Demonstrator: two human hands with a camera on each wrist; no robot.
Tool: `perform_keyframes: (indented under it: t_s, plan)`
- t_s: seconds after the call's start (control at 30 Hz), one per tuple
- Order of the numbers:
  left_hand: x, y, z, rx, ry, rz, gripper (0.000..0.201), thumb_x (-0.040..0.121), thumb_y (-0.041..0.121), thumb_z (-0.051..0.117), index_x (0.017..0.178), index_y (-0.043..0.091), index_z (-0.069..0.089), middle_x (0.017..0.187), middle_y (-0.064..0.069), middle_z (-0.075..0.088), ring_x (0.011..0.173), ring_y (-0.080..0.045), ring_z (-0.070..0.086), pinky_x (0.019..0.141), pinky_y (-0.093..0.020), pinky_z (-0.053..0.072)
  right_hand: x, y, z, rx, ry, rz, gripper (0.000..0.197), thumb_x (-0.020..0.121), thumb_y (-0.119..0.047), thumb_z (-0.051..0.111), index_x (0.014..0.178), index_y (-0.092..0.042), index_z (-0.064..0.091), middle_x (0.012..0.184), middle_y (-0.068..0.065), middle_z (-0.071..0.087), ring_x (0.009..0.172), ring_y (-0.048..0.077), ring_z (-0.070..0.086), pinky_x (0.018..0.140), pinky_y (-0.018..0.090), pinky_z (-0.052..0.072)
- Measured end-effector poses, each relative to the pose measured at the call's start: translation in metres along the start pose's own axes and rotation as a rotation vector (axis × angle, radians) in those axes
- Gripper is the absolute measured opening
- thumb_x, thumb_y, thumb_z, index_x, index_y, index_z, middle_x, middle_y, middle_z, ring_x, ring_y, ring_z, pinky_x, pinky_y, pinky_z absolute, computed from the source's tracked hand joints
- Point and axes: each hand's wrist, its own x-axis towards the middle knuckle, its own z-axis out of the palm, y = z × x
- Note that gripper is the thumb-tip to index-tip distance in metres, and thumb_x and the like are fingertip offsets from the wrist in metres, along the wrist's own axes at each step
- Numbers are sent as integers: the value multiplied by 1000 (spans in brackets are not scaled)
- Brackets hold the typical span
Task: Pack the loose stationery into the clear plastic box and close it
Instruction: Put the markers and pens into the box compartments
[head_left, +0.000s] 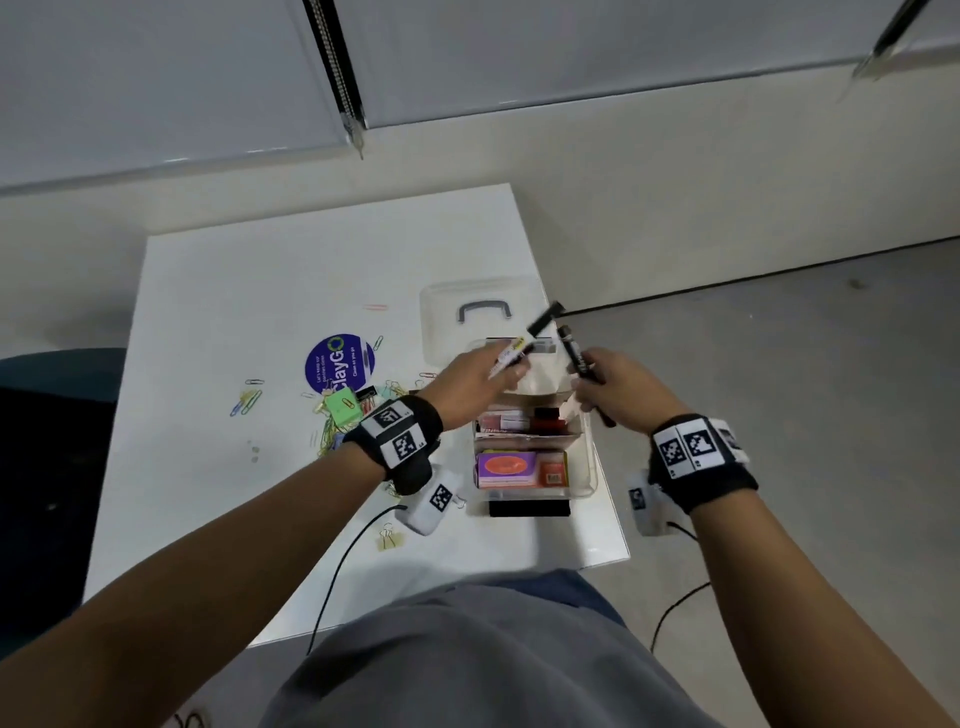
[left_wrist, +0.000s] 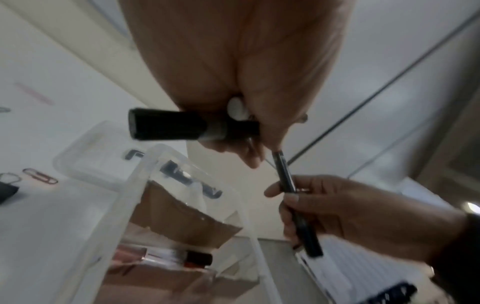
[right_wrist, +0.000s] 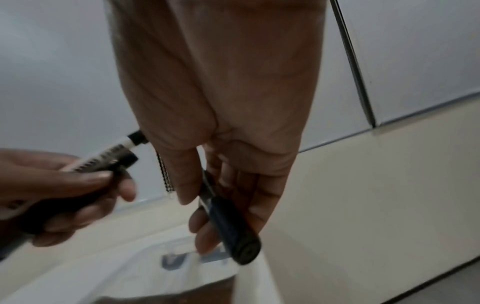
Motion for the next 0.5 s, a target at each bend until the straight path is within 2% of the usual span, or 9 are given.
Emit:
perform_keyframes:
  t_s: [0.03, 0.07, 0.1, 0.13, 0.17, 0.2, 0.27, 0.37, 0.5]
  plan:
    - [1, 5, 6, 17, -69, 27, 31, 99, 47, 44, 124, 30, 52, 110, -1, 67, 97, -23, 66, 82, -40, 56, 1, 8, -8, -37, 47, 31, 13, 93, -13, 55, 104, -18, 56, 86, 9, 69, 71, 21, 68, 65, 41, 58]
    - [3, 11, 13, -4, -110, 41, 32, 100, 44, 44, 127, 28, 51, 108, 6, 66, 95, -13, 66, 76, -28, 56, 2, 13, -14, -28, 88, 55, 14, 92, -12, 54, 105, -17, 56, 86, 10, 69, 74, 24, 69, 67, 45, 58]
    - [5, 17, 23, -52, -129, 41, 31, 100, 39, 46, 127, 25, 53, 103, 12, 65, 91, -2, 65, 70, -16, 52, 4, 17, -17, -6, 118, 73, 15, 92, -12, 54, 106, -17, 57, 87, 11, 69, 77, 27, 71, 69, 47, 58]
    - [9, 20, 32, -92, -139, 26, 27, 101, 35, 48, 123, 21, 55, 100, 15, 64, 89, 4, 63, 70, -10, 48, 6, 17, -19, 16, 132, 81, 15, 92, -12, 53, 105, -16, 57, 86, 12, 70, 78, 29, 71, 70, 48, 58]
    - [14, 20, 41, -100, -135, 6, 25, 100, 33, 49, 120, 20, 57, 98, 12, 66, 88, 2, 63, 73, -10, 48, 7, 16, -19, 22, 134, 81, 15, 91, -11, 53, 105, -16, 57, 86, 12, 70, 79, 30, 71, 70, 48, 58]
    - [19, 15, 48, -43, -126, -4, 24, 100, 33, 50, 116, 18, 59, 100, 6, 68, 89, -7, 64, 79, -19, 51, 7, 15, -19, 15, 126, 76, 15, 91, -10, 53, 104, -15, 56, 86, 13, 70, 79, 30, 71, 69, 46, 58]
    - [25, 0, 53, 262, -116, 19, 26, 99, 34, 48, 111, 13, 60, 101, -9, 66, 93, -26, 61, 86, -42, 49, 8, 14, -18, -27, 107, 61, 18, 88, -7, 52, 104, -15, 57, 86, 12, 71, 78, 27, 70, 64, 35, 54]
    - [24, -18, 46, 587, -62, 37, 33, 100, 35, 45, 119, 10, 56, 107, -14, 59, 100, -32, 55, 85, -41, 43, 8, 14, -12, -72, 64, 43, 14, 89, -9, 52, 101, -14, 57, 84, 9, 70, 73, 21, 68, 58, 24, 44]
    - [28, -30, 36, 676, -84, 58, 31, 101, 33, 45, 120, 9, 54, 110, -15, 57, 100, -33, 56, 82, -39, 41, 12, 15, -3, -49, 5, 26, 9, 91, -8, 51, 98, -12, 55, 85, 10, 66, 64, 16, 61, 50, 19, 37]
